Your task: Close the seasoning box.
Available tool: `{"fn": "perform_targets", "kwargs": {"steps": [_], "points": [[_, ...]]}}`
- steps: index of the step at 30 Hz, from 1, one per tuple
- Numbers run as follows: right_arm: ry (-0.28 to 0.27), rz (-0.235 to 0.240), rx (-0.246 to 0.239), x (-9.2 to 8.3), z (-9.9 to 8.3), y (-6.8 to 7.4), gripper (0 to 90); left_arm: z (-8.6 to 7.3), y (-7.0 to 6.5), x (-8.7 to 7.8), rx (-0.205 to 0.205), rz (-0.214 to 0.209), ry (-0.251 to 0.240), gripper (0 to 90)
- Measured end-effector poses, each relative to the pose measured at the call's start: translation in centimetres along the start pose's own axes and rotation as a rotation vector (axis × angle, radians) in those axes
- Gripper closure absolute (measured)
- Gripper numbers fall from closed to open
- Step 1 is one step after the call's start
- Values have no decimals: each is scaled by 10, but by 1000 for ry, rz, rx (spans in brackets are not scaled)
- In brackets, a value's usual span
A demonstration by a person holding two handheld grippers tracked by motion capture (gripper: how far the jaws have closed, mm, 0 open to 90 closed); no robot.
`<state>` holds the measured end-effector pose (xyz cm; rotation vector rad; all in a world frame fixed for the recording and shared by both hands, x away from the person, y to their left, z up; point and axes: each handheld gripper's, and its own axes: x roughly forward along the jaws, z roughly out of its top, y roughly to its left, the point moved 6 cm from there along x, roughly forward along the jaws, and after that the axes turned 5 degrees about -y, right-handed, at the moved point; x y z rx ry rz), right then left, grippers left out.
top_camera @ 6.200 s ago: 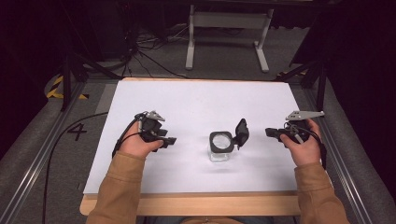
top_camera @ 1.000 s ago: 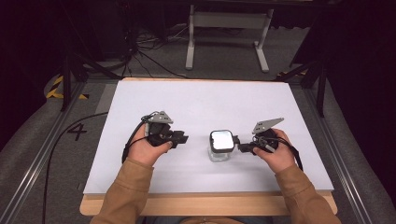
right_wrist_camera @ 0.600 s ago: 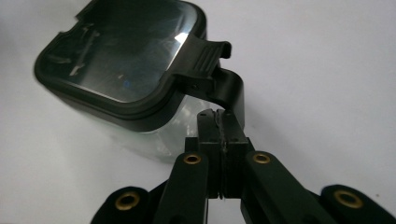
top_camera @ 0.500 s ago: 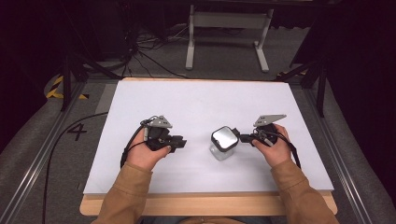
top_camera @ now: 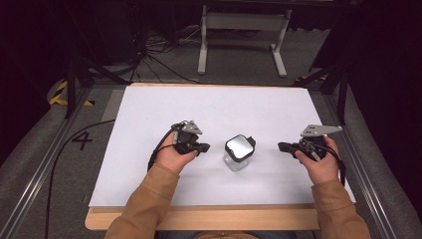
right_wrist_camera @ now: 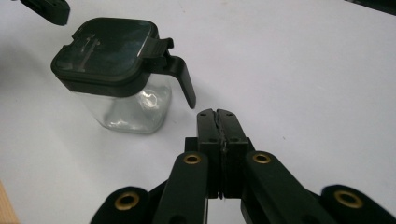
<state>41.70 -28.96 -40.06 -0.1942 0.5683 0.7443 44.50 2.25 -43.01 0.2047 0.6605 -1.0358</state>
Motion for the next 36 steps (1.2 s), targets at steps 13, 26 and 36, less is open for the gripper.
{"fn": "perform_targets", "kwargs": {"steps": [13,26,36], "points": [[-5,-62,14,-37,-22,0,900,8,9,52,17,-26,19,890],[-15,-72,20,-45,-26,1,899,7,3,66,47,-89,44,898],[-20,-50,4,-38,-19,4,899,-1,-4,61,52,-111,107,899]]}}
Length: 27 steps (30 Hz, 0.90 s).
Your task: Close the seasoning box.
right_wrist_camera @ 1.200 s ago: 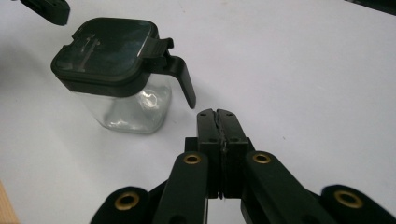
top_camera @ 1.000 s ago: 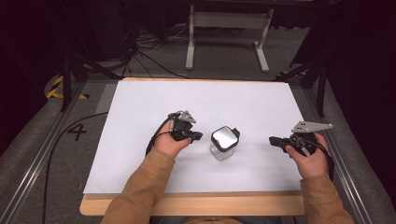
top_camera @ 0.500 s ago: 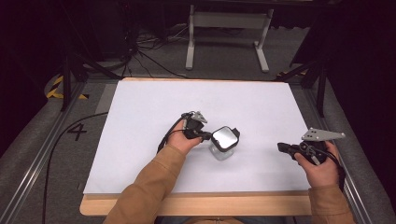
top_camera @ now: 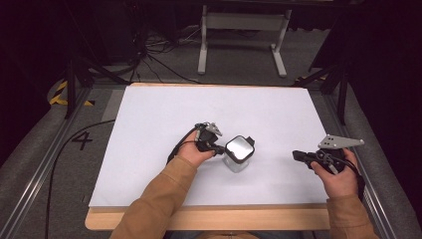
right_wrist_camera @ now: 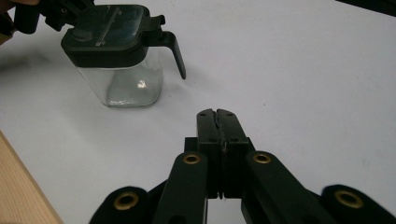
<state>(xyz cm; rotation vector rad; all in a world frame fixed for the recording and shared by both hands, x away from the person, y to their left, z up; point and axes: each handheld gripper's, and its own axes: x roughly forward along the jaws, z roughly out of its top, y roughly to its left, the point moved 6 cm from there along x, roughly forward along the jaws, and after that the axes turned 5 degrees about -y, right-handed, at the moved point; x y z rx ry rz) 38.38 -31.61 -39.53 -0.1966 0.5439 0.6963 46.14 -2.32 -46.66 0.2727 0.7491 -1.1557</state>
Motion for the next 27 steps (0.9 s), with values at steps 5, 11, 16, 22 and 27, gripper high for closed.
{"fn": "perform_targets", "kwargs": {"steps": [5,11,16,22,27], "points": [[1,14,-9,5,4,2,898,-5,-9,-2,7,-33,43,899],[-5,35,-21,11,11,4,898,-8,-21,-2,34,-50,66,899],[-5,47,-28,17,14,6,898,-9,-32,1,54,-62,79,899],[1,58,-34,21,16,8,898,-9,-43,7,74,-89,97,898],[-1,58,-37,21,16,7,898,-7,-53,14,93,-108,101,898]]}}
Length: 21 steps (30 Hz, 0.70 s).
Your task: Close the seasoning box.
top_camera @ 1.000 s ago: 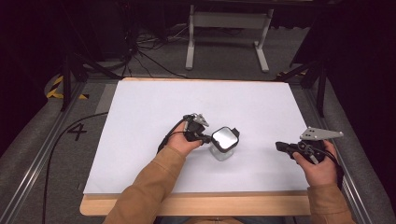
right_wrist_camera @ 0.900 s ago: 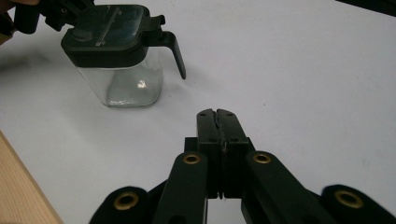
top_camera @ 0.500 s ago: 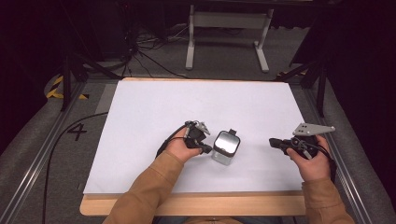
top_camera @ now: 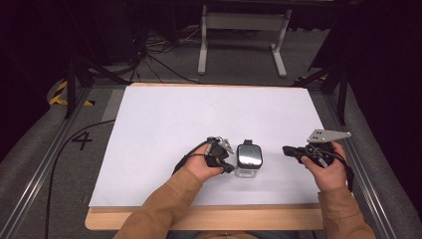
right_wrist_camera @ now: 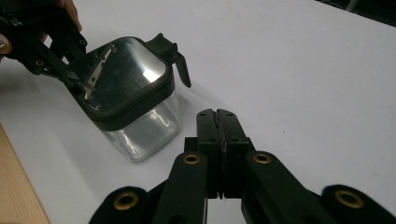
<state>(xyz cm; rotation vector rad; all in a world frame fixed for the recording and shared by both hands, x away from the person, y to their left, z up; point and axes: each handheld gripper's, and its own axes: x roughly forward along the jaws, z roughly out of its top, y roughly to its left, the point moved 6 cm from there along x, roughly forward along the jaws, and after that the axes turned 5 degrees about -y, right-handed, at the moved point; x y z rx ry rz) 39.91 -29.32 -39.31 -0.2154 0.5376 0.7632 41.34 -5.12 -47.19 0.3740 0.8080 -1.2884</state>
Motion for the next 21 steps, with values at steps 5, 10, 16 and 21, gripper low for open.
{"fn": "perform_targets", "kwargs": {"steps": [5,10,16,21], "points": [[5,-2,0,0,-1,0,898,2,-4,4,10,-1,3,890],[0,3,3,0,1,-1,895,3,-1,-10,-1,31,-22,834],[-15,6,-2,0,9,-3,870,5,2,-48,-45,100,-115,745],[-36,0,-3,-1,20,-9,810,1,7,-95,-102,190,-213,671]]}}
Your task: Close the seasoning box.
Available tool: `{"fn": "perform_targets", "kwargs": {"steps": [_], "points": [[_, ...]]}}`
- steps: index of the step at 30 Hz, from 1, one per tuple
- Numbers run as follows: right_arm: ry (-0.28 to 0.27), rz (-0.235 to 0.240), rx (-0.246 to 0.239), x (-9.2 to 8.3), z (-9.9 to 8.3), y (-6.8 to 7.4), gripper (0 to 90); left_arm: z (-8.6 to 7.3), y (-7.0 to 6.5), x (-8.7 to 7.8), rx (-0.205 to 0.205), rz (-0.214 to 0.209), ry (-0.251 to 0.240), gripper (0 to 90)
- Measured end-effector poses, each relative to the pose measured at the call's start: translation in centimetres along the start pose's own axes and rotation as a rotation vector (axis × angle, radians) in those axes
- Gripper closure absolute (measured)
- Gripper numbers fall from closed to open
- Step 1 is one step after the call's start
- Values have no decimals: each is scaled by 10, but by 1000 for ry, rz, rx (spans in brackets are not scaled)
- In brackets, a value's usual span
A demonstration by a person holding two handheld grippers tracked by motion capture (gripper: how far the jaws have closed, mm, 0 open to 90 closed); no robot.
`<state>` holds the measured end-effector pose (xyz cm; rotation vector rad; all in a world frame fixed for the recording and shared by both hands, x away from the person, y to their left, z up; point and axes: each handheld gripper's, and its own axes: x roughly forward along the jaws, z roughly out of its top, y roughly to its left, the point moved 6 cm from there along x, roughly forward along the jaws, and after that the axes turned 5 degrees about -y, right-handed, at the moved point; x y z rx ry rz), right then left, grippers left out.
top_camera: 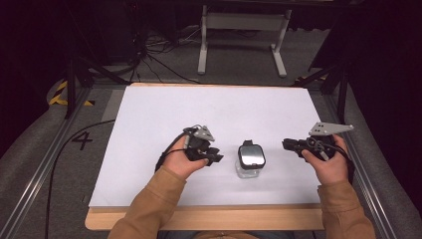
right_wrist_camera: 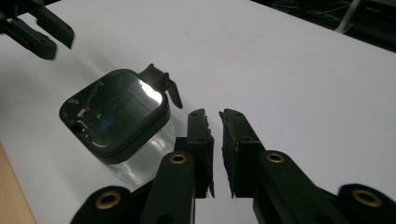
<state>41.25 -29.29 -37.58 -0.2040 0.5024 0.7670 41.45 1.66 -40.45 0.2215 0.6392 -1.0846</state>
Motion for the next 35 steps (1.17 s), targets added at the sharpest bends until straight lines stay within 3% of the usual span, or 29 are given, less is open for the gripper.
{"fn": "perform_targets", "kwargs": {"steps": [4,8,12,18,24,26,33,35], "points": [[-7,-16,7,-1,4,-7,781,1,7,-26,-35,50,-52,627],[-14,-25,34,-5,7,-14,752,-6,22,-44,-62,111,-60,604],[3,-58,47,-5,3,-24,710,-23,49,-54,-103,233,-29,580],[48,-104,99,2,-13,-42,601,-44,77,-55,-191,262,-36,526],[95,-149,167,14,-37,-62,496,-61,97,-45,-236,282,-32,432],[107,-148,184,17,-43,-65,486,-63,99,-44,-259,280,-42,415],[90,-139,189,16,-43,-64,472,-57,97,-44,-236,283,-49,377],[87,-141,191,15,-43,-63,471,-56,96,-42,-249,280,-60,376]]}}
